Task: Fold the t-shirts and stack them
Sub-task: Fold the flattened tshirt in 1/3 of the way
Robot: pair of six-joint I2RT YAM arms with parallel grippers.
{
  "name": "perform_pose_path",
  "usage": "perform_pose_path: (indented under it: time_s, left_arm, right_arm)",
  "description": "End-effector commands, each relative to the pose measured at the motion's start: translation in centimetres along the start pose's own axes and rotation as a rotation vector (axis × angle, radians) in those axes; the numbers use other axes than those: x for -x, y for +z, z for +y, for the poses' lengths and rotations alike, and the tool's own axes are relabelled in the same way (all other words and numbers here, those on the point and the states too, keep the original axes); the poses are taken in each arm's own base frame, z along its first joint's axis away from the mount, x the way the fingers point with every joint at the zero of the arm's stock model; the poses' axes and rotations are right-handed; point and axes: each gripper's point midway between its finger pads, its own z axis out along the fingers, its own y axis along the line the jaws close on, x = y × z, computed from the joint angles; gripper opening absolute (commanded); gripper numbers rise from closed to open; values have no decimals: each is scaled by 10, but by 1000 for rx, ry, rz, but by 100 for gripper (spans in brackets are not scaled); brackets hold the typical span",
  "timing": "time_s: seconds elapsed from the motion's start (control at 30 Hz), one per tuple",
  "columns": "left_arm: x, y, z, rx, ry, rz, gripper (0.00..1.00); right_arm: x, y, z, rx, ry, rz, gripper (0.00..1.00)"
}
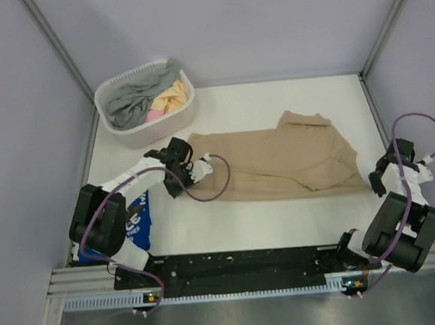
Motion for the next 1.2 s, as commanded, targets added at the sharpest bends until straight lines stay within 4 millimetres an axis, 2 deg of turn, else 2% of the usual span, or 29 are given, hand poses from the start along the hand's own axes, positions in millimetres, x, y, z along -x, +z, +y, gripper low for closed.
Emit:
perform_pose_path:
  time_s: [0.0,0.1,0.13,0.17,0.2,0.23,0.27,0.3,0.33,0.43,0.53,0.6,0.67,0.73,0.83,0.9,0.97,1.03,1.1,1.17]
  left_arm:
    - [-45,-14,-66,-188,10,86,0]
    - [-57,-20,-98,-288,39,89,1]
    - [-58,-24,-109,-338,51,75,8]
    - [-60,-29,-121,-397,61,63,21]
    - [-63,-31,-126,-417,72,64,34]
    - [-65,-33,-126,-417,78,66,44]
    - [-65,-34,-122,-398,79,70,53]
    - [-63,-35,-115,-368,71,71,57]
    - [-60,-36,-106,-335,57,71,59]
    - [-41,-44,-75,-247,0,19,62]
    - [-22,-43,-43,-161,-62,-47,63]
    - [-10,-39,-24,-121,-124,-93,64]
    - [-1,-33,-18,-139,-148,-126,64]
    - [1,-24,-20,-176,-140,-128,63]
    - [-6,-4,-20,-187,-131,-83,63]
    - [-13,6,-17,-186,-133,-35,62]
    - [-17,12,-15,-188,-137,-9,58]
    - [-17,15,-18,-202,-138,-3,55]
    - [-17,17,-19,-208,-140,-3,52]
    - [-18,19,-19,-205,-149,-1,47]
  right_arm:
    - [-2,-1,-33,-107,147,9,0]
    - [-6,-2,-48,-130,216,0,0]
    - [-6,-2,-51,-133,228,-7,0]
    - [-6,-4,-52,-133,232,-13,2]
    - [-2,-6,-51,-123,235,-24,12]
    - [2,-8,-48,-112,224,-32,38]
    - [7,-11,-44,-96,206,-38,55]
    - [13,-16,-37,-71,185,-42,68]
    - [18,-20,-29,-41,152,-43,75]
    - [33,-41,1,84,20,-51,82]
    - [35,-75,40,191,-228,-154,83]
    - [19,-102,68,280,-465,-205,83]
    - [-16,-120,83,372,-657,-134,75]
    - [-55,-133,86,443,-795,21,69]
    - [-108,-141,70,500,-957,217,65]
    - [-134,-143,56,515,-1009,341,62]
    - [-159,-151,49,601,-1088,471,72]
    - [-174,-165,56,720,-1137,544,73]
    - [-182,-181,74,883,-1166,559,99]
    - [-182,-208,98,1132,-1328,479,99]
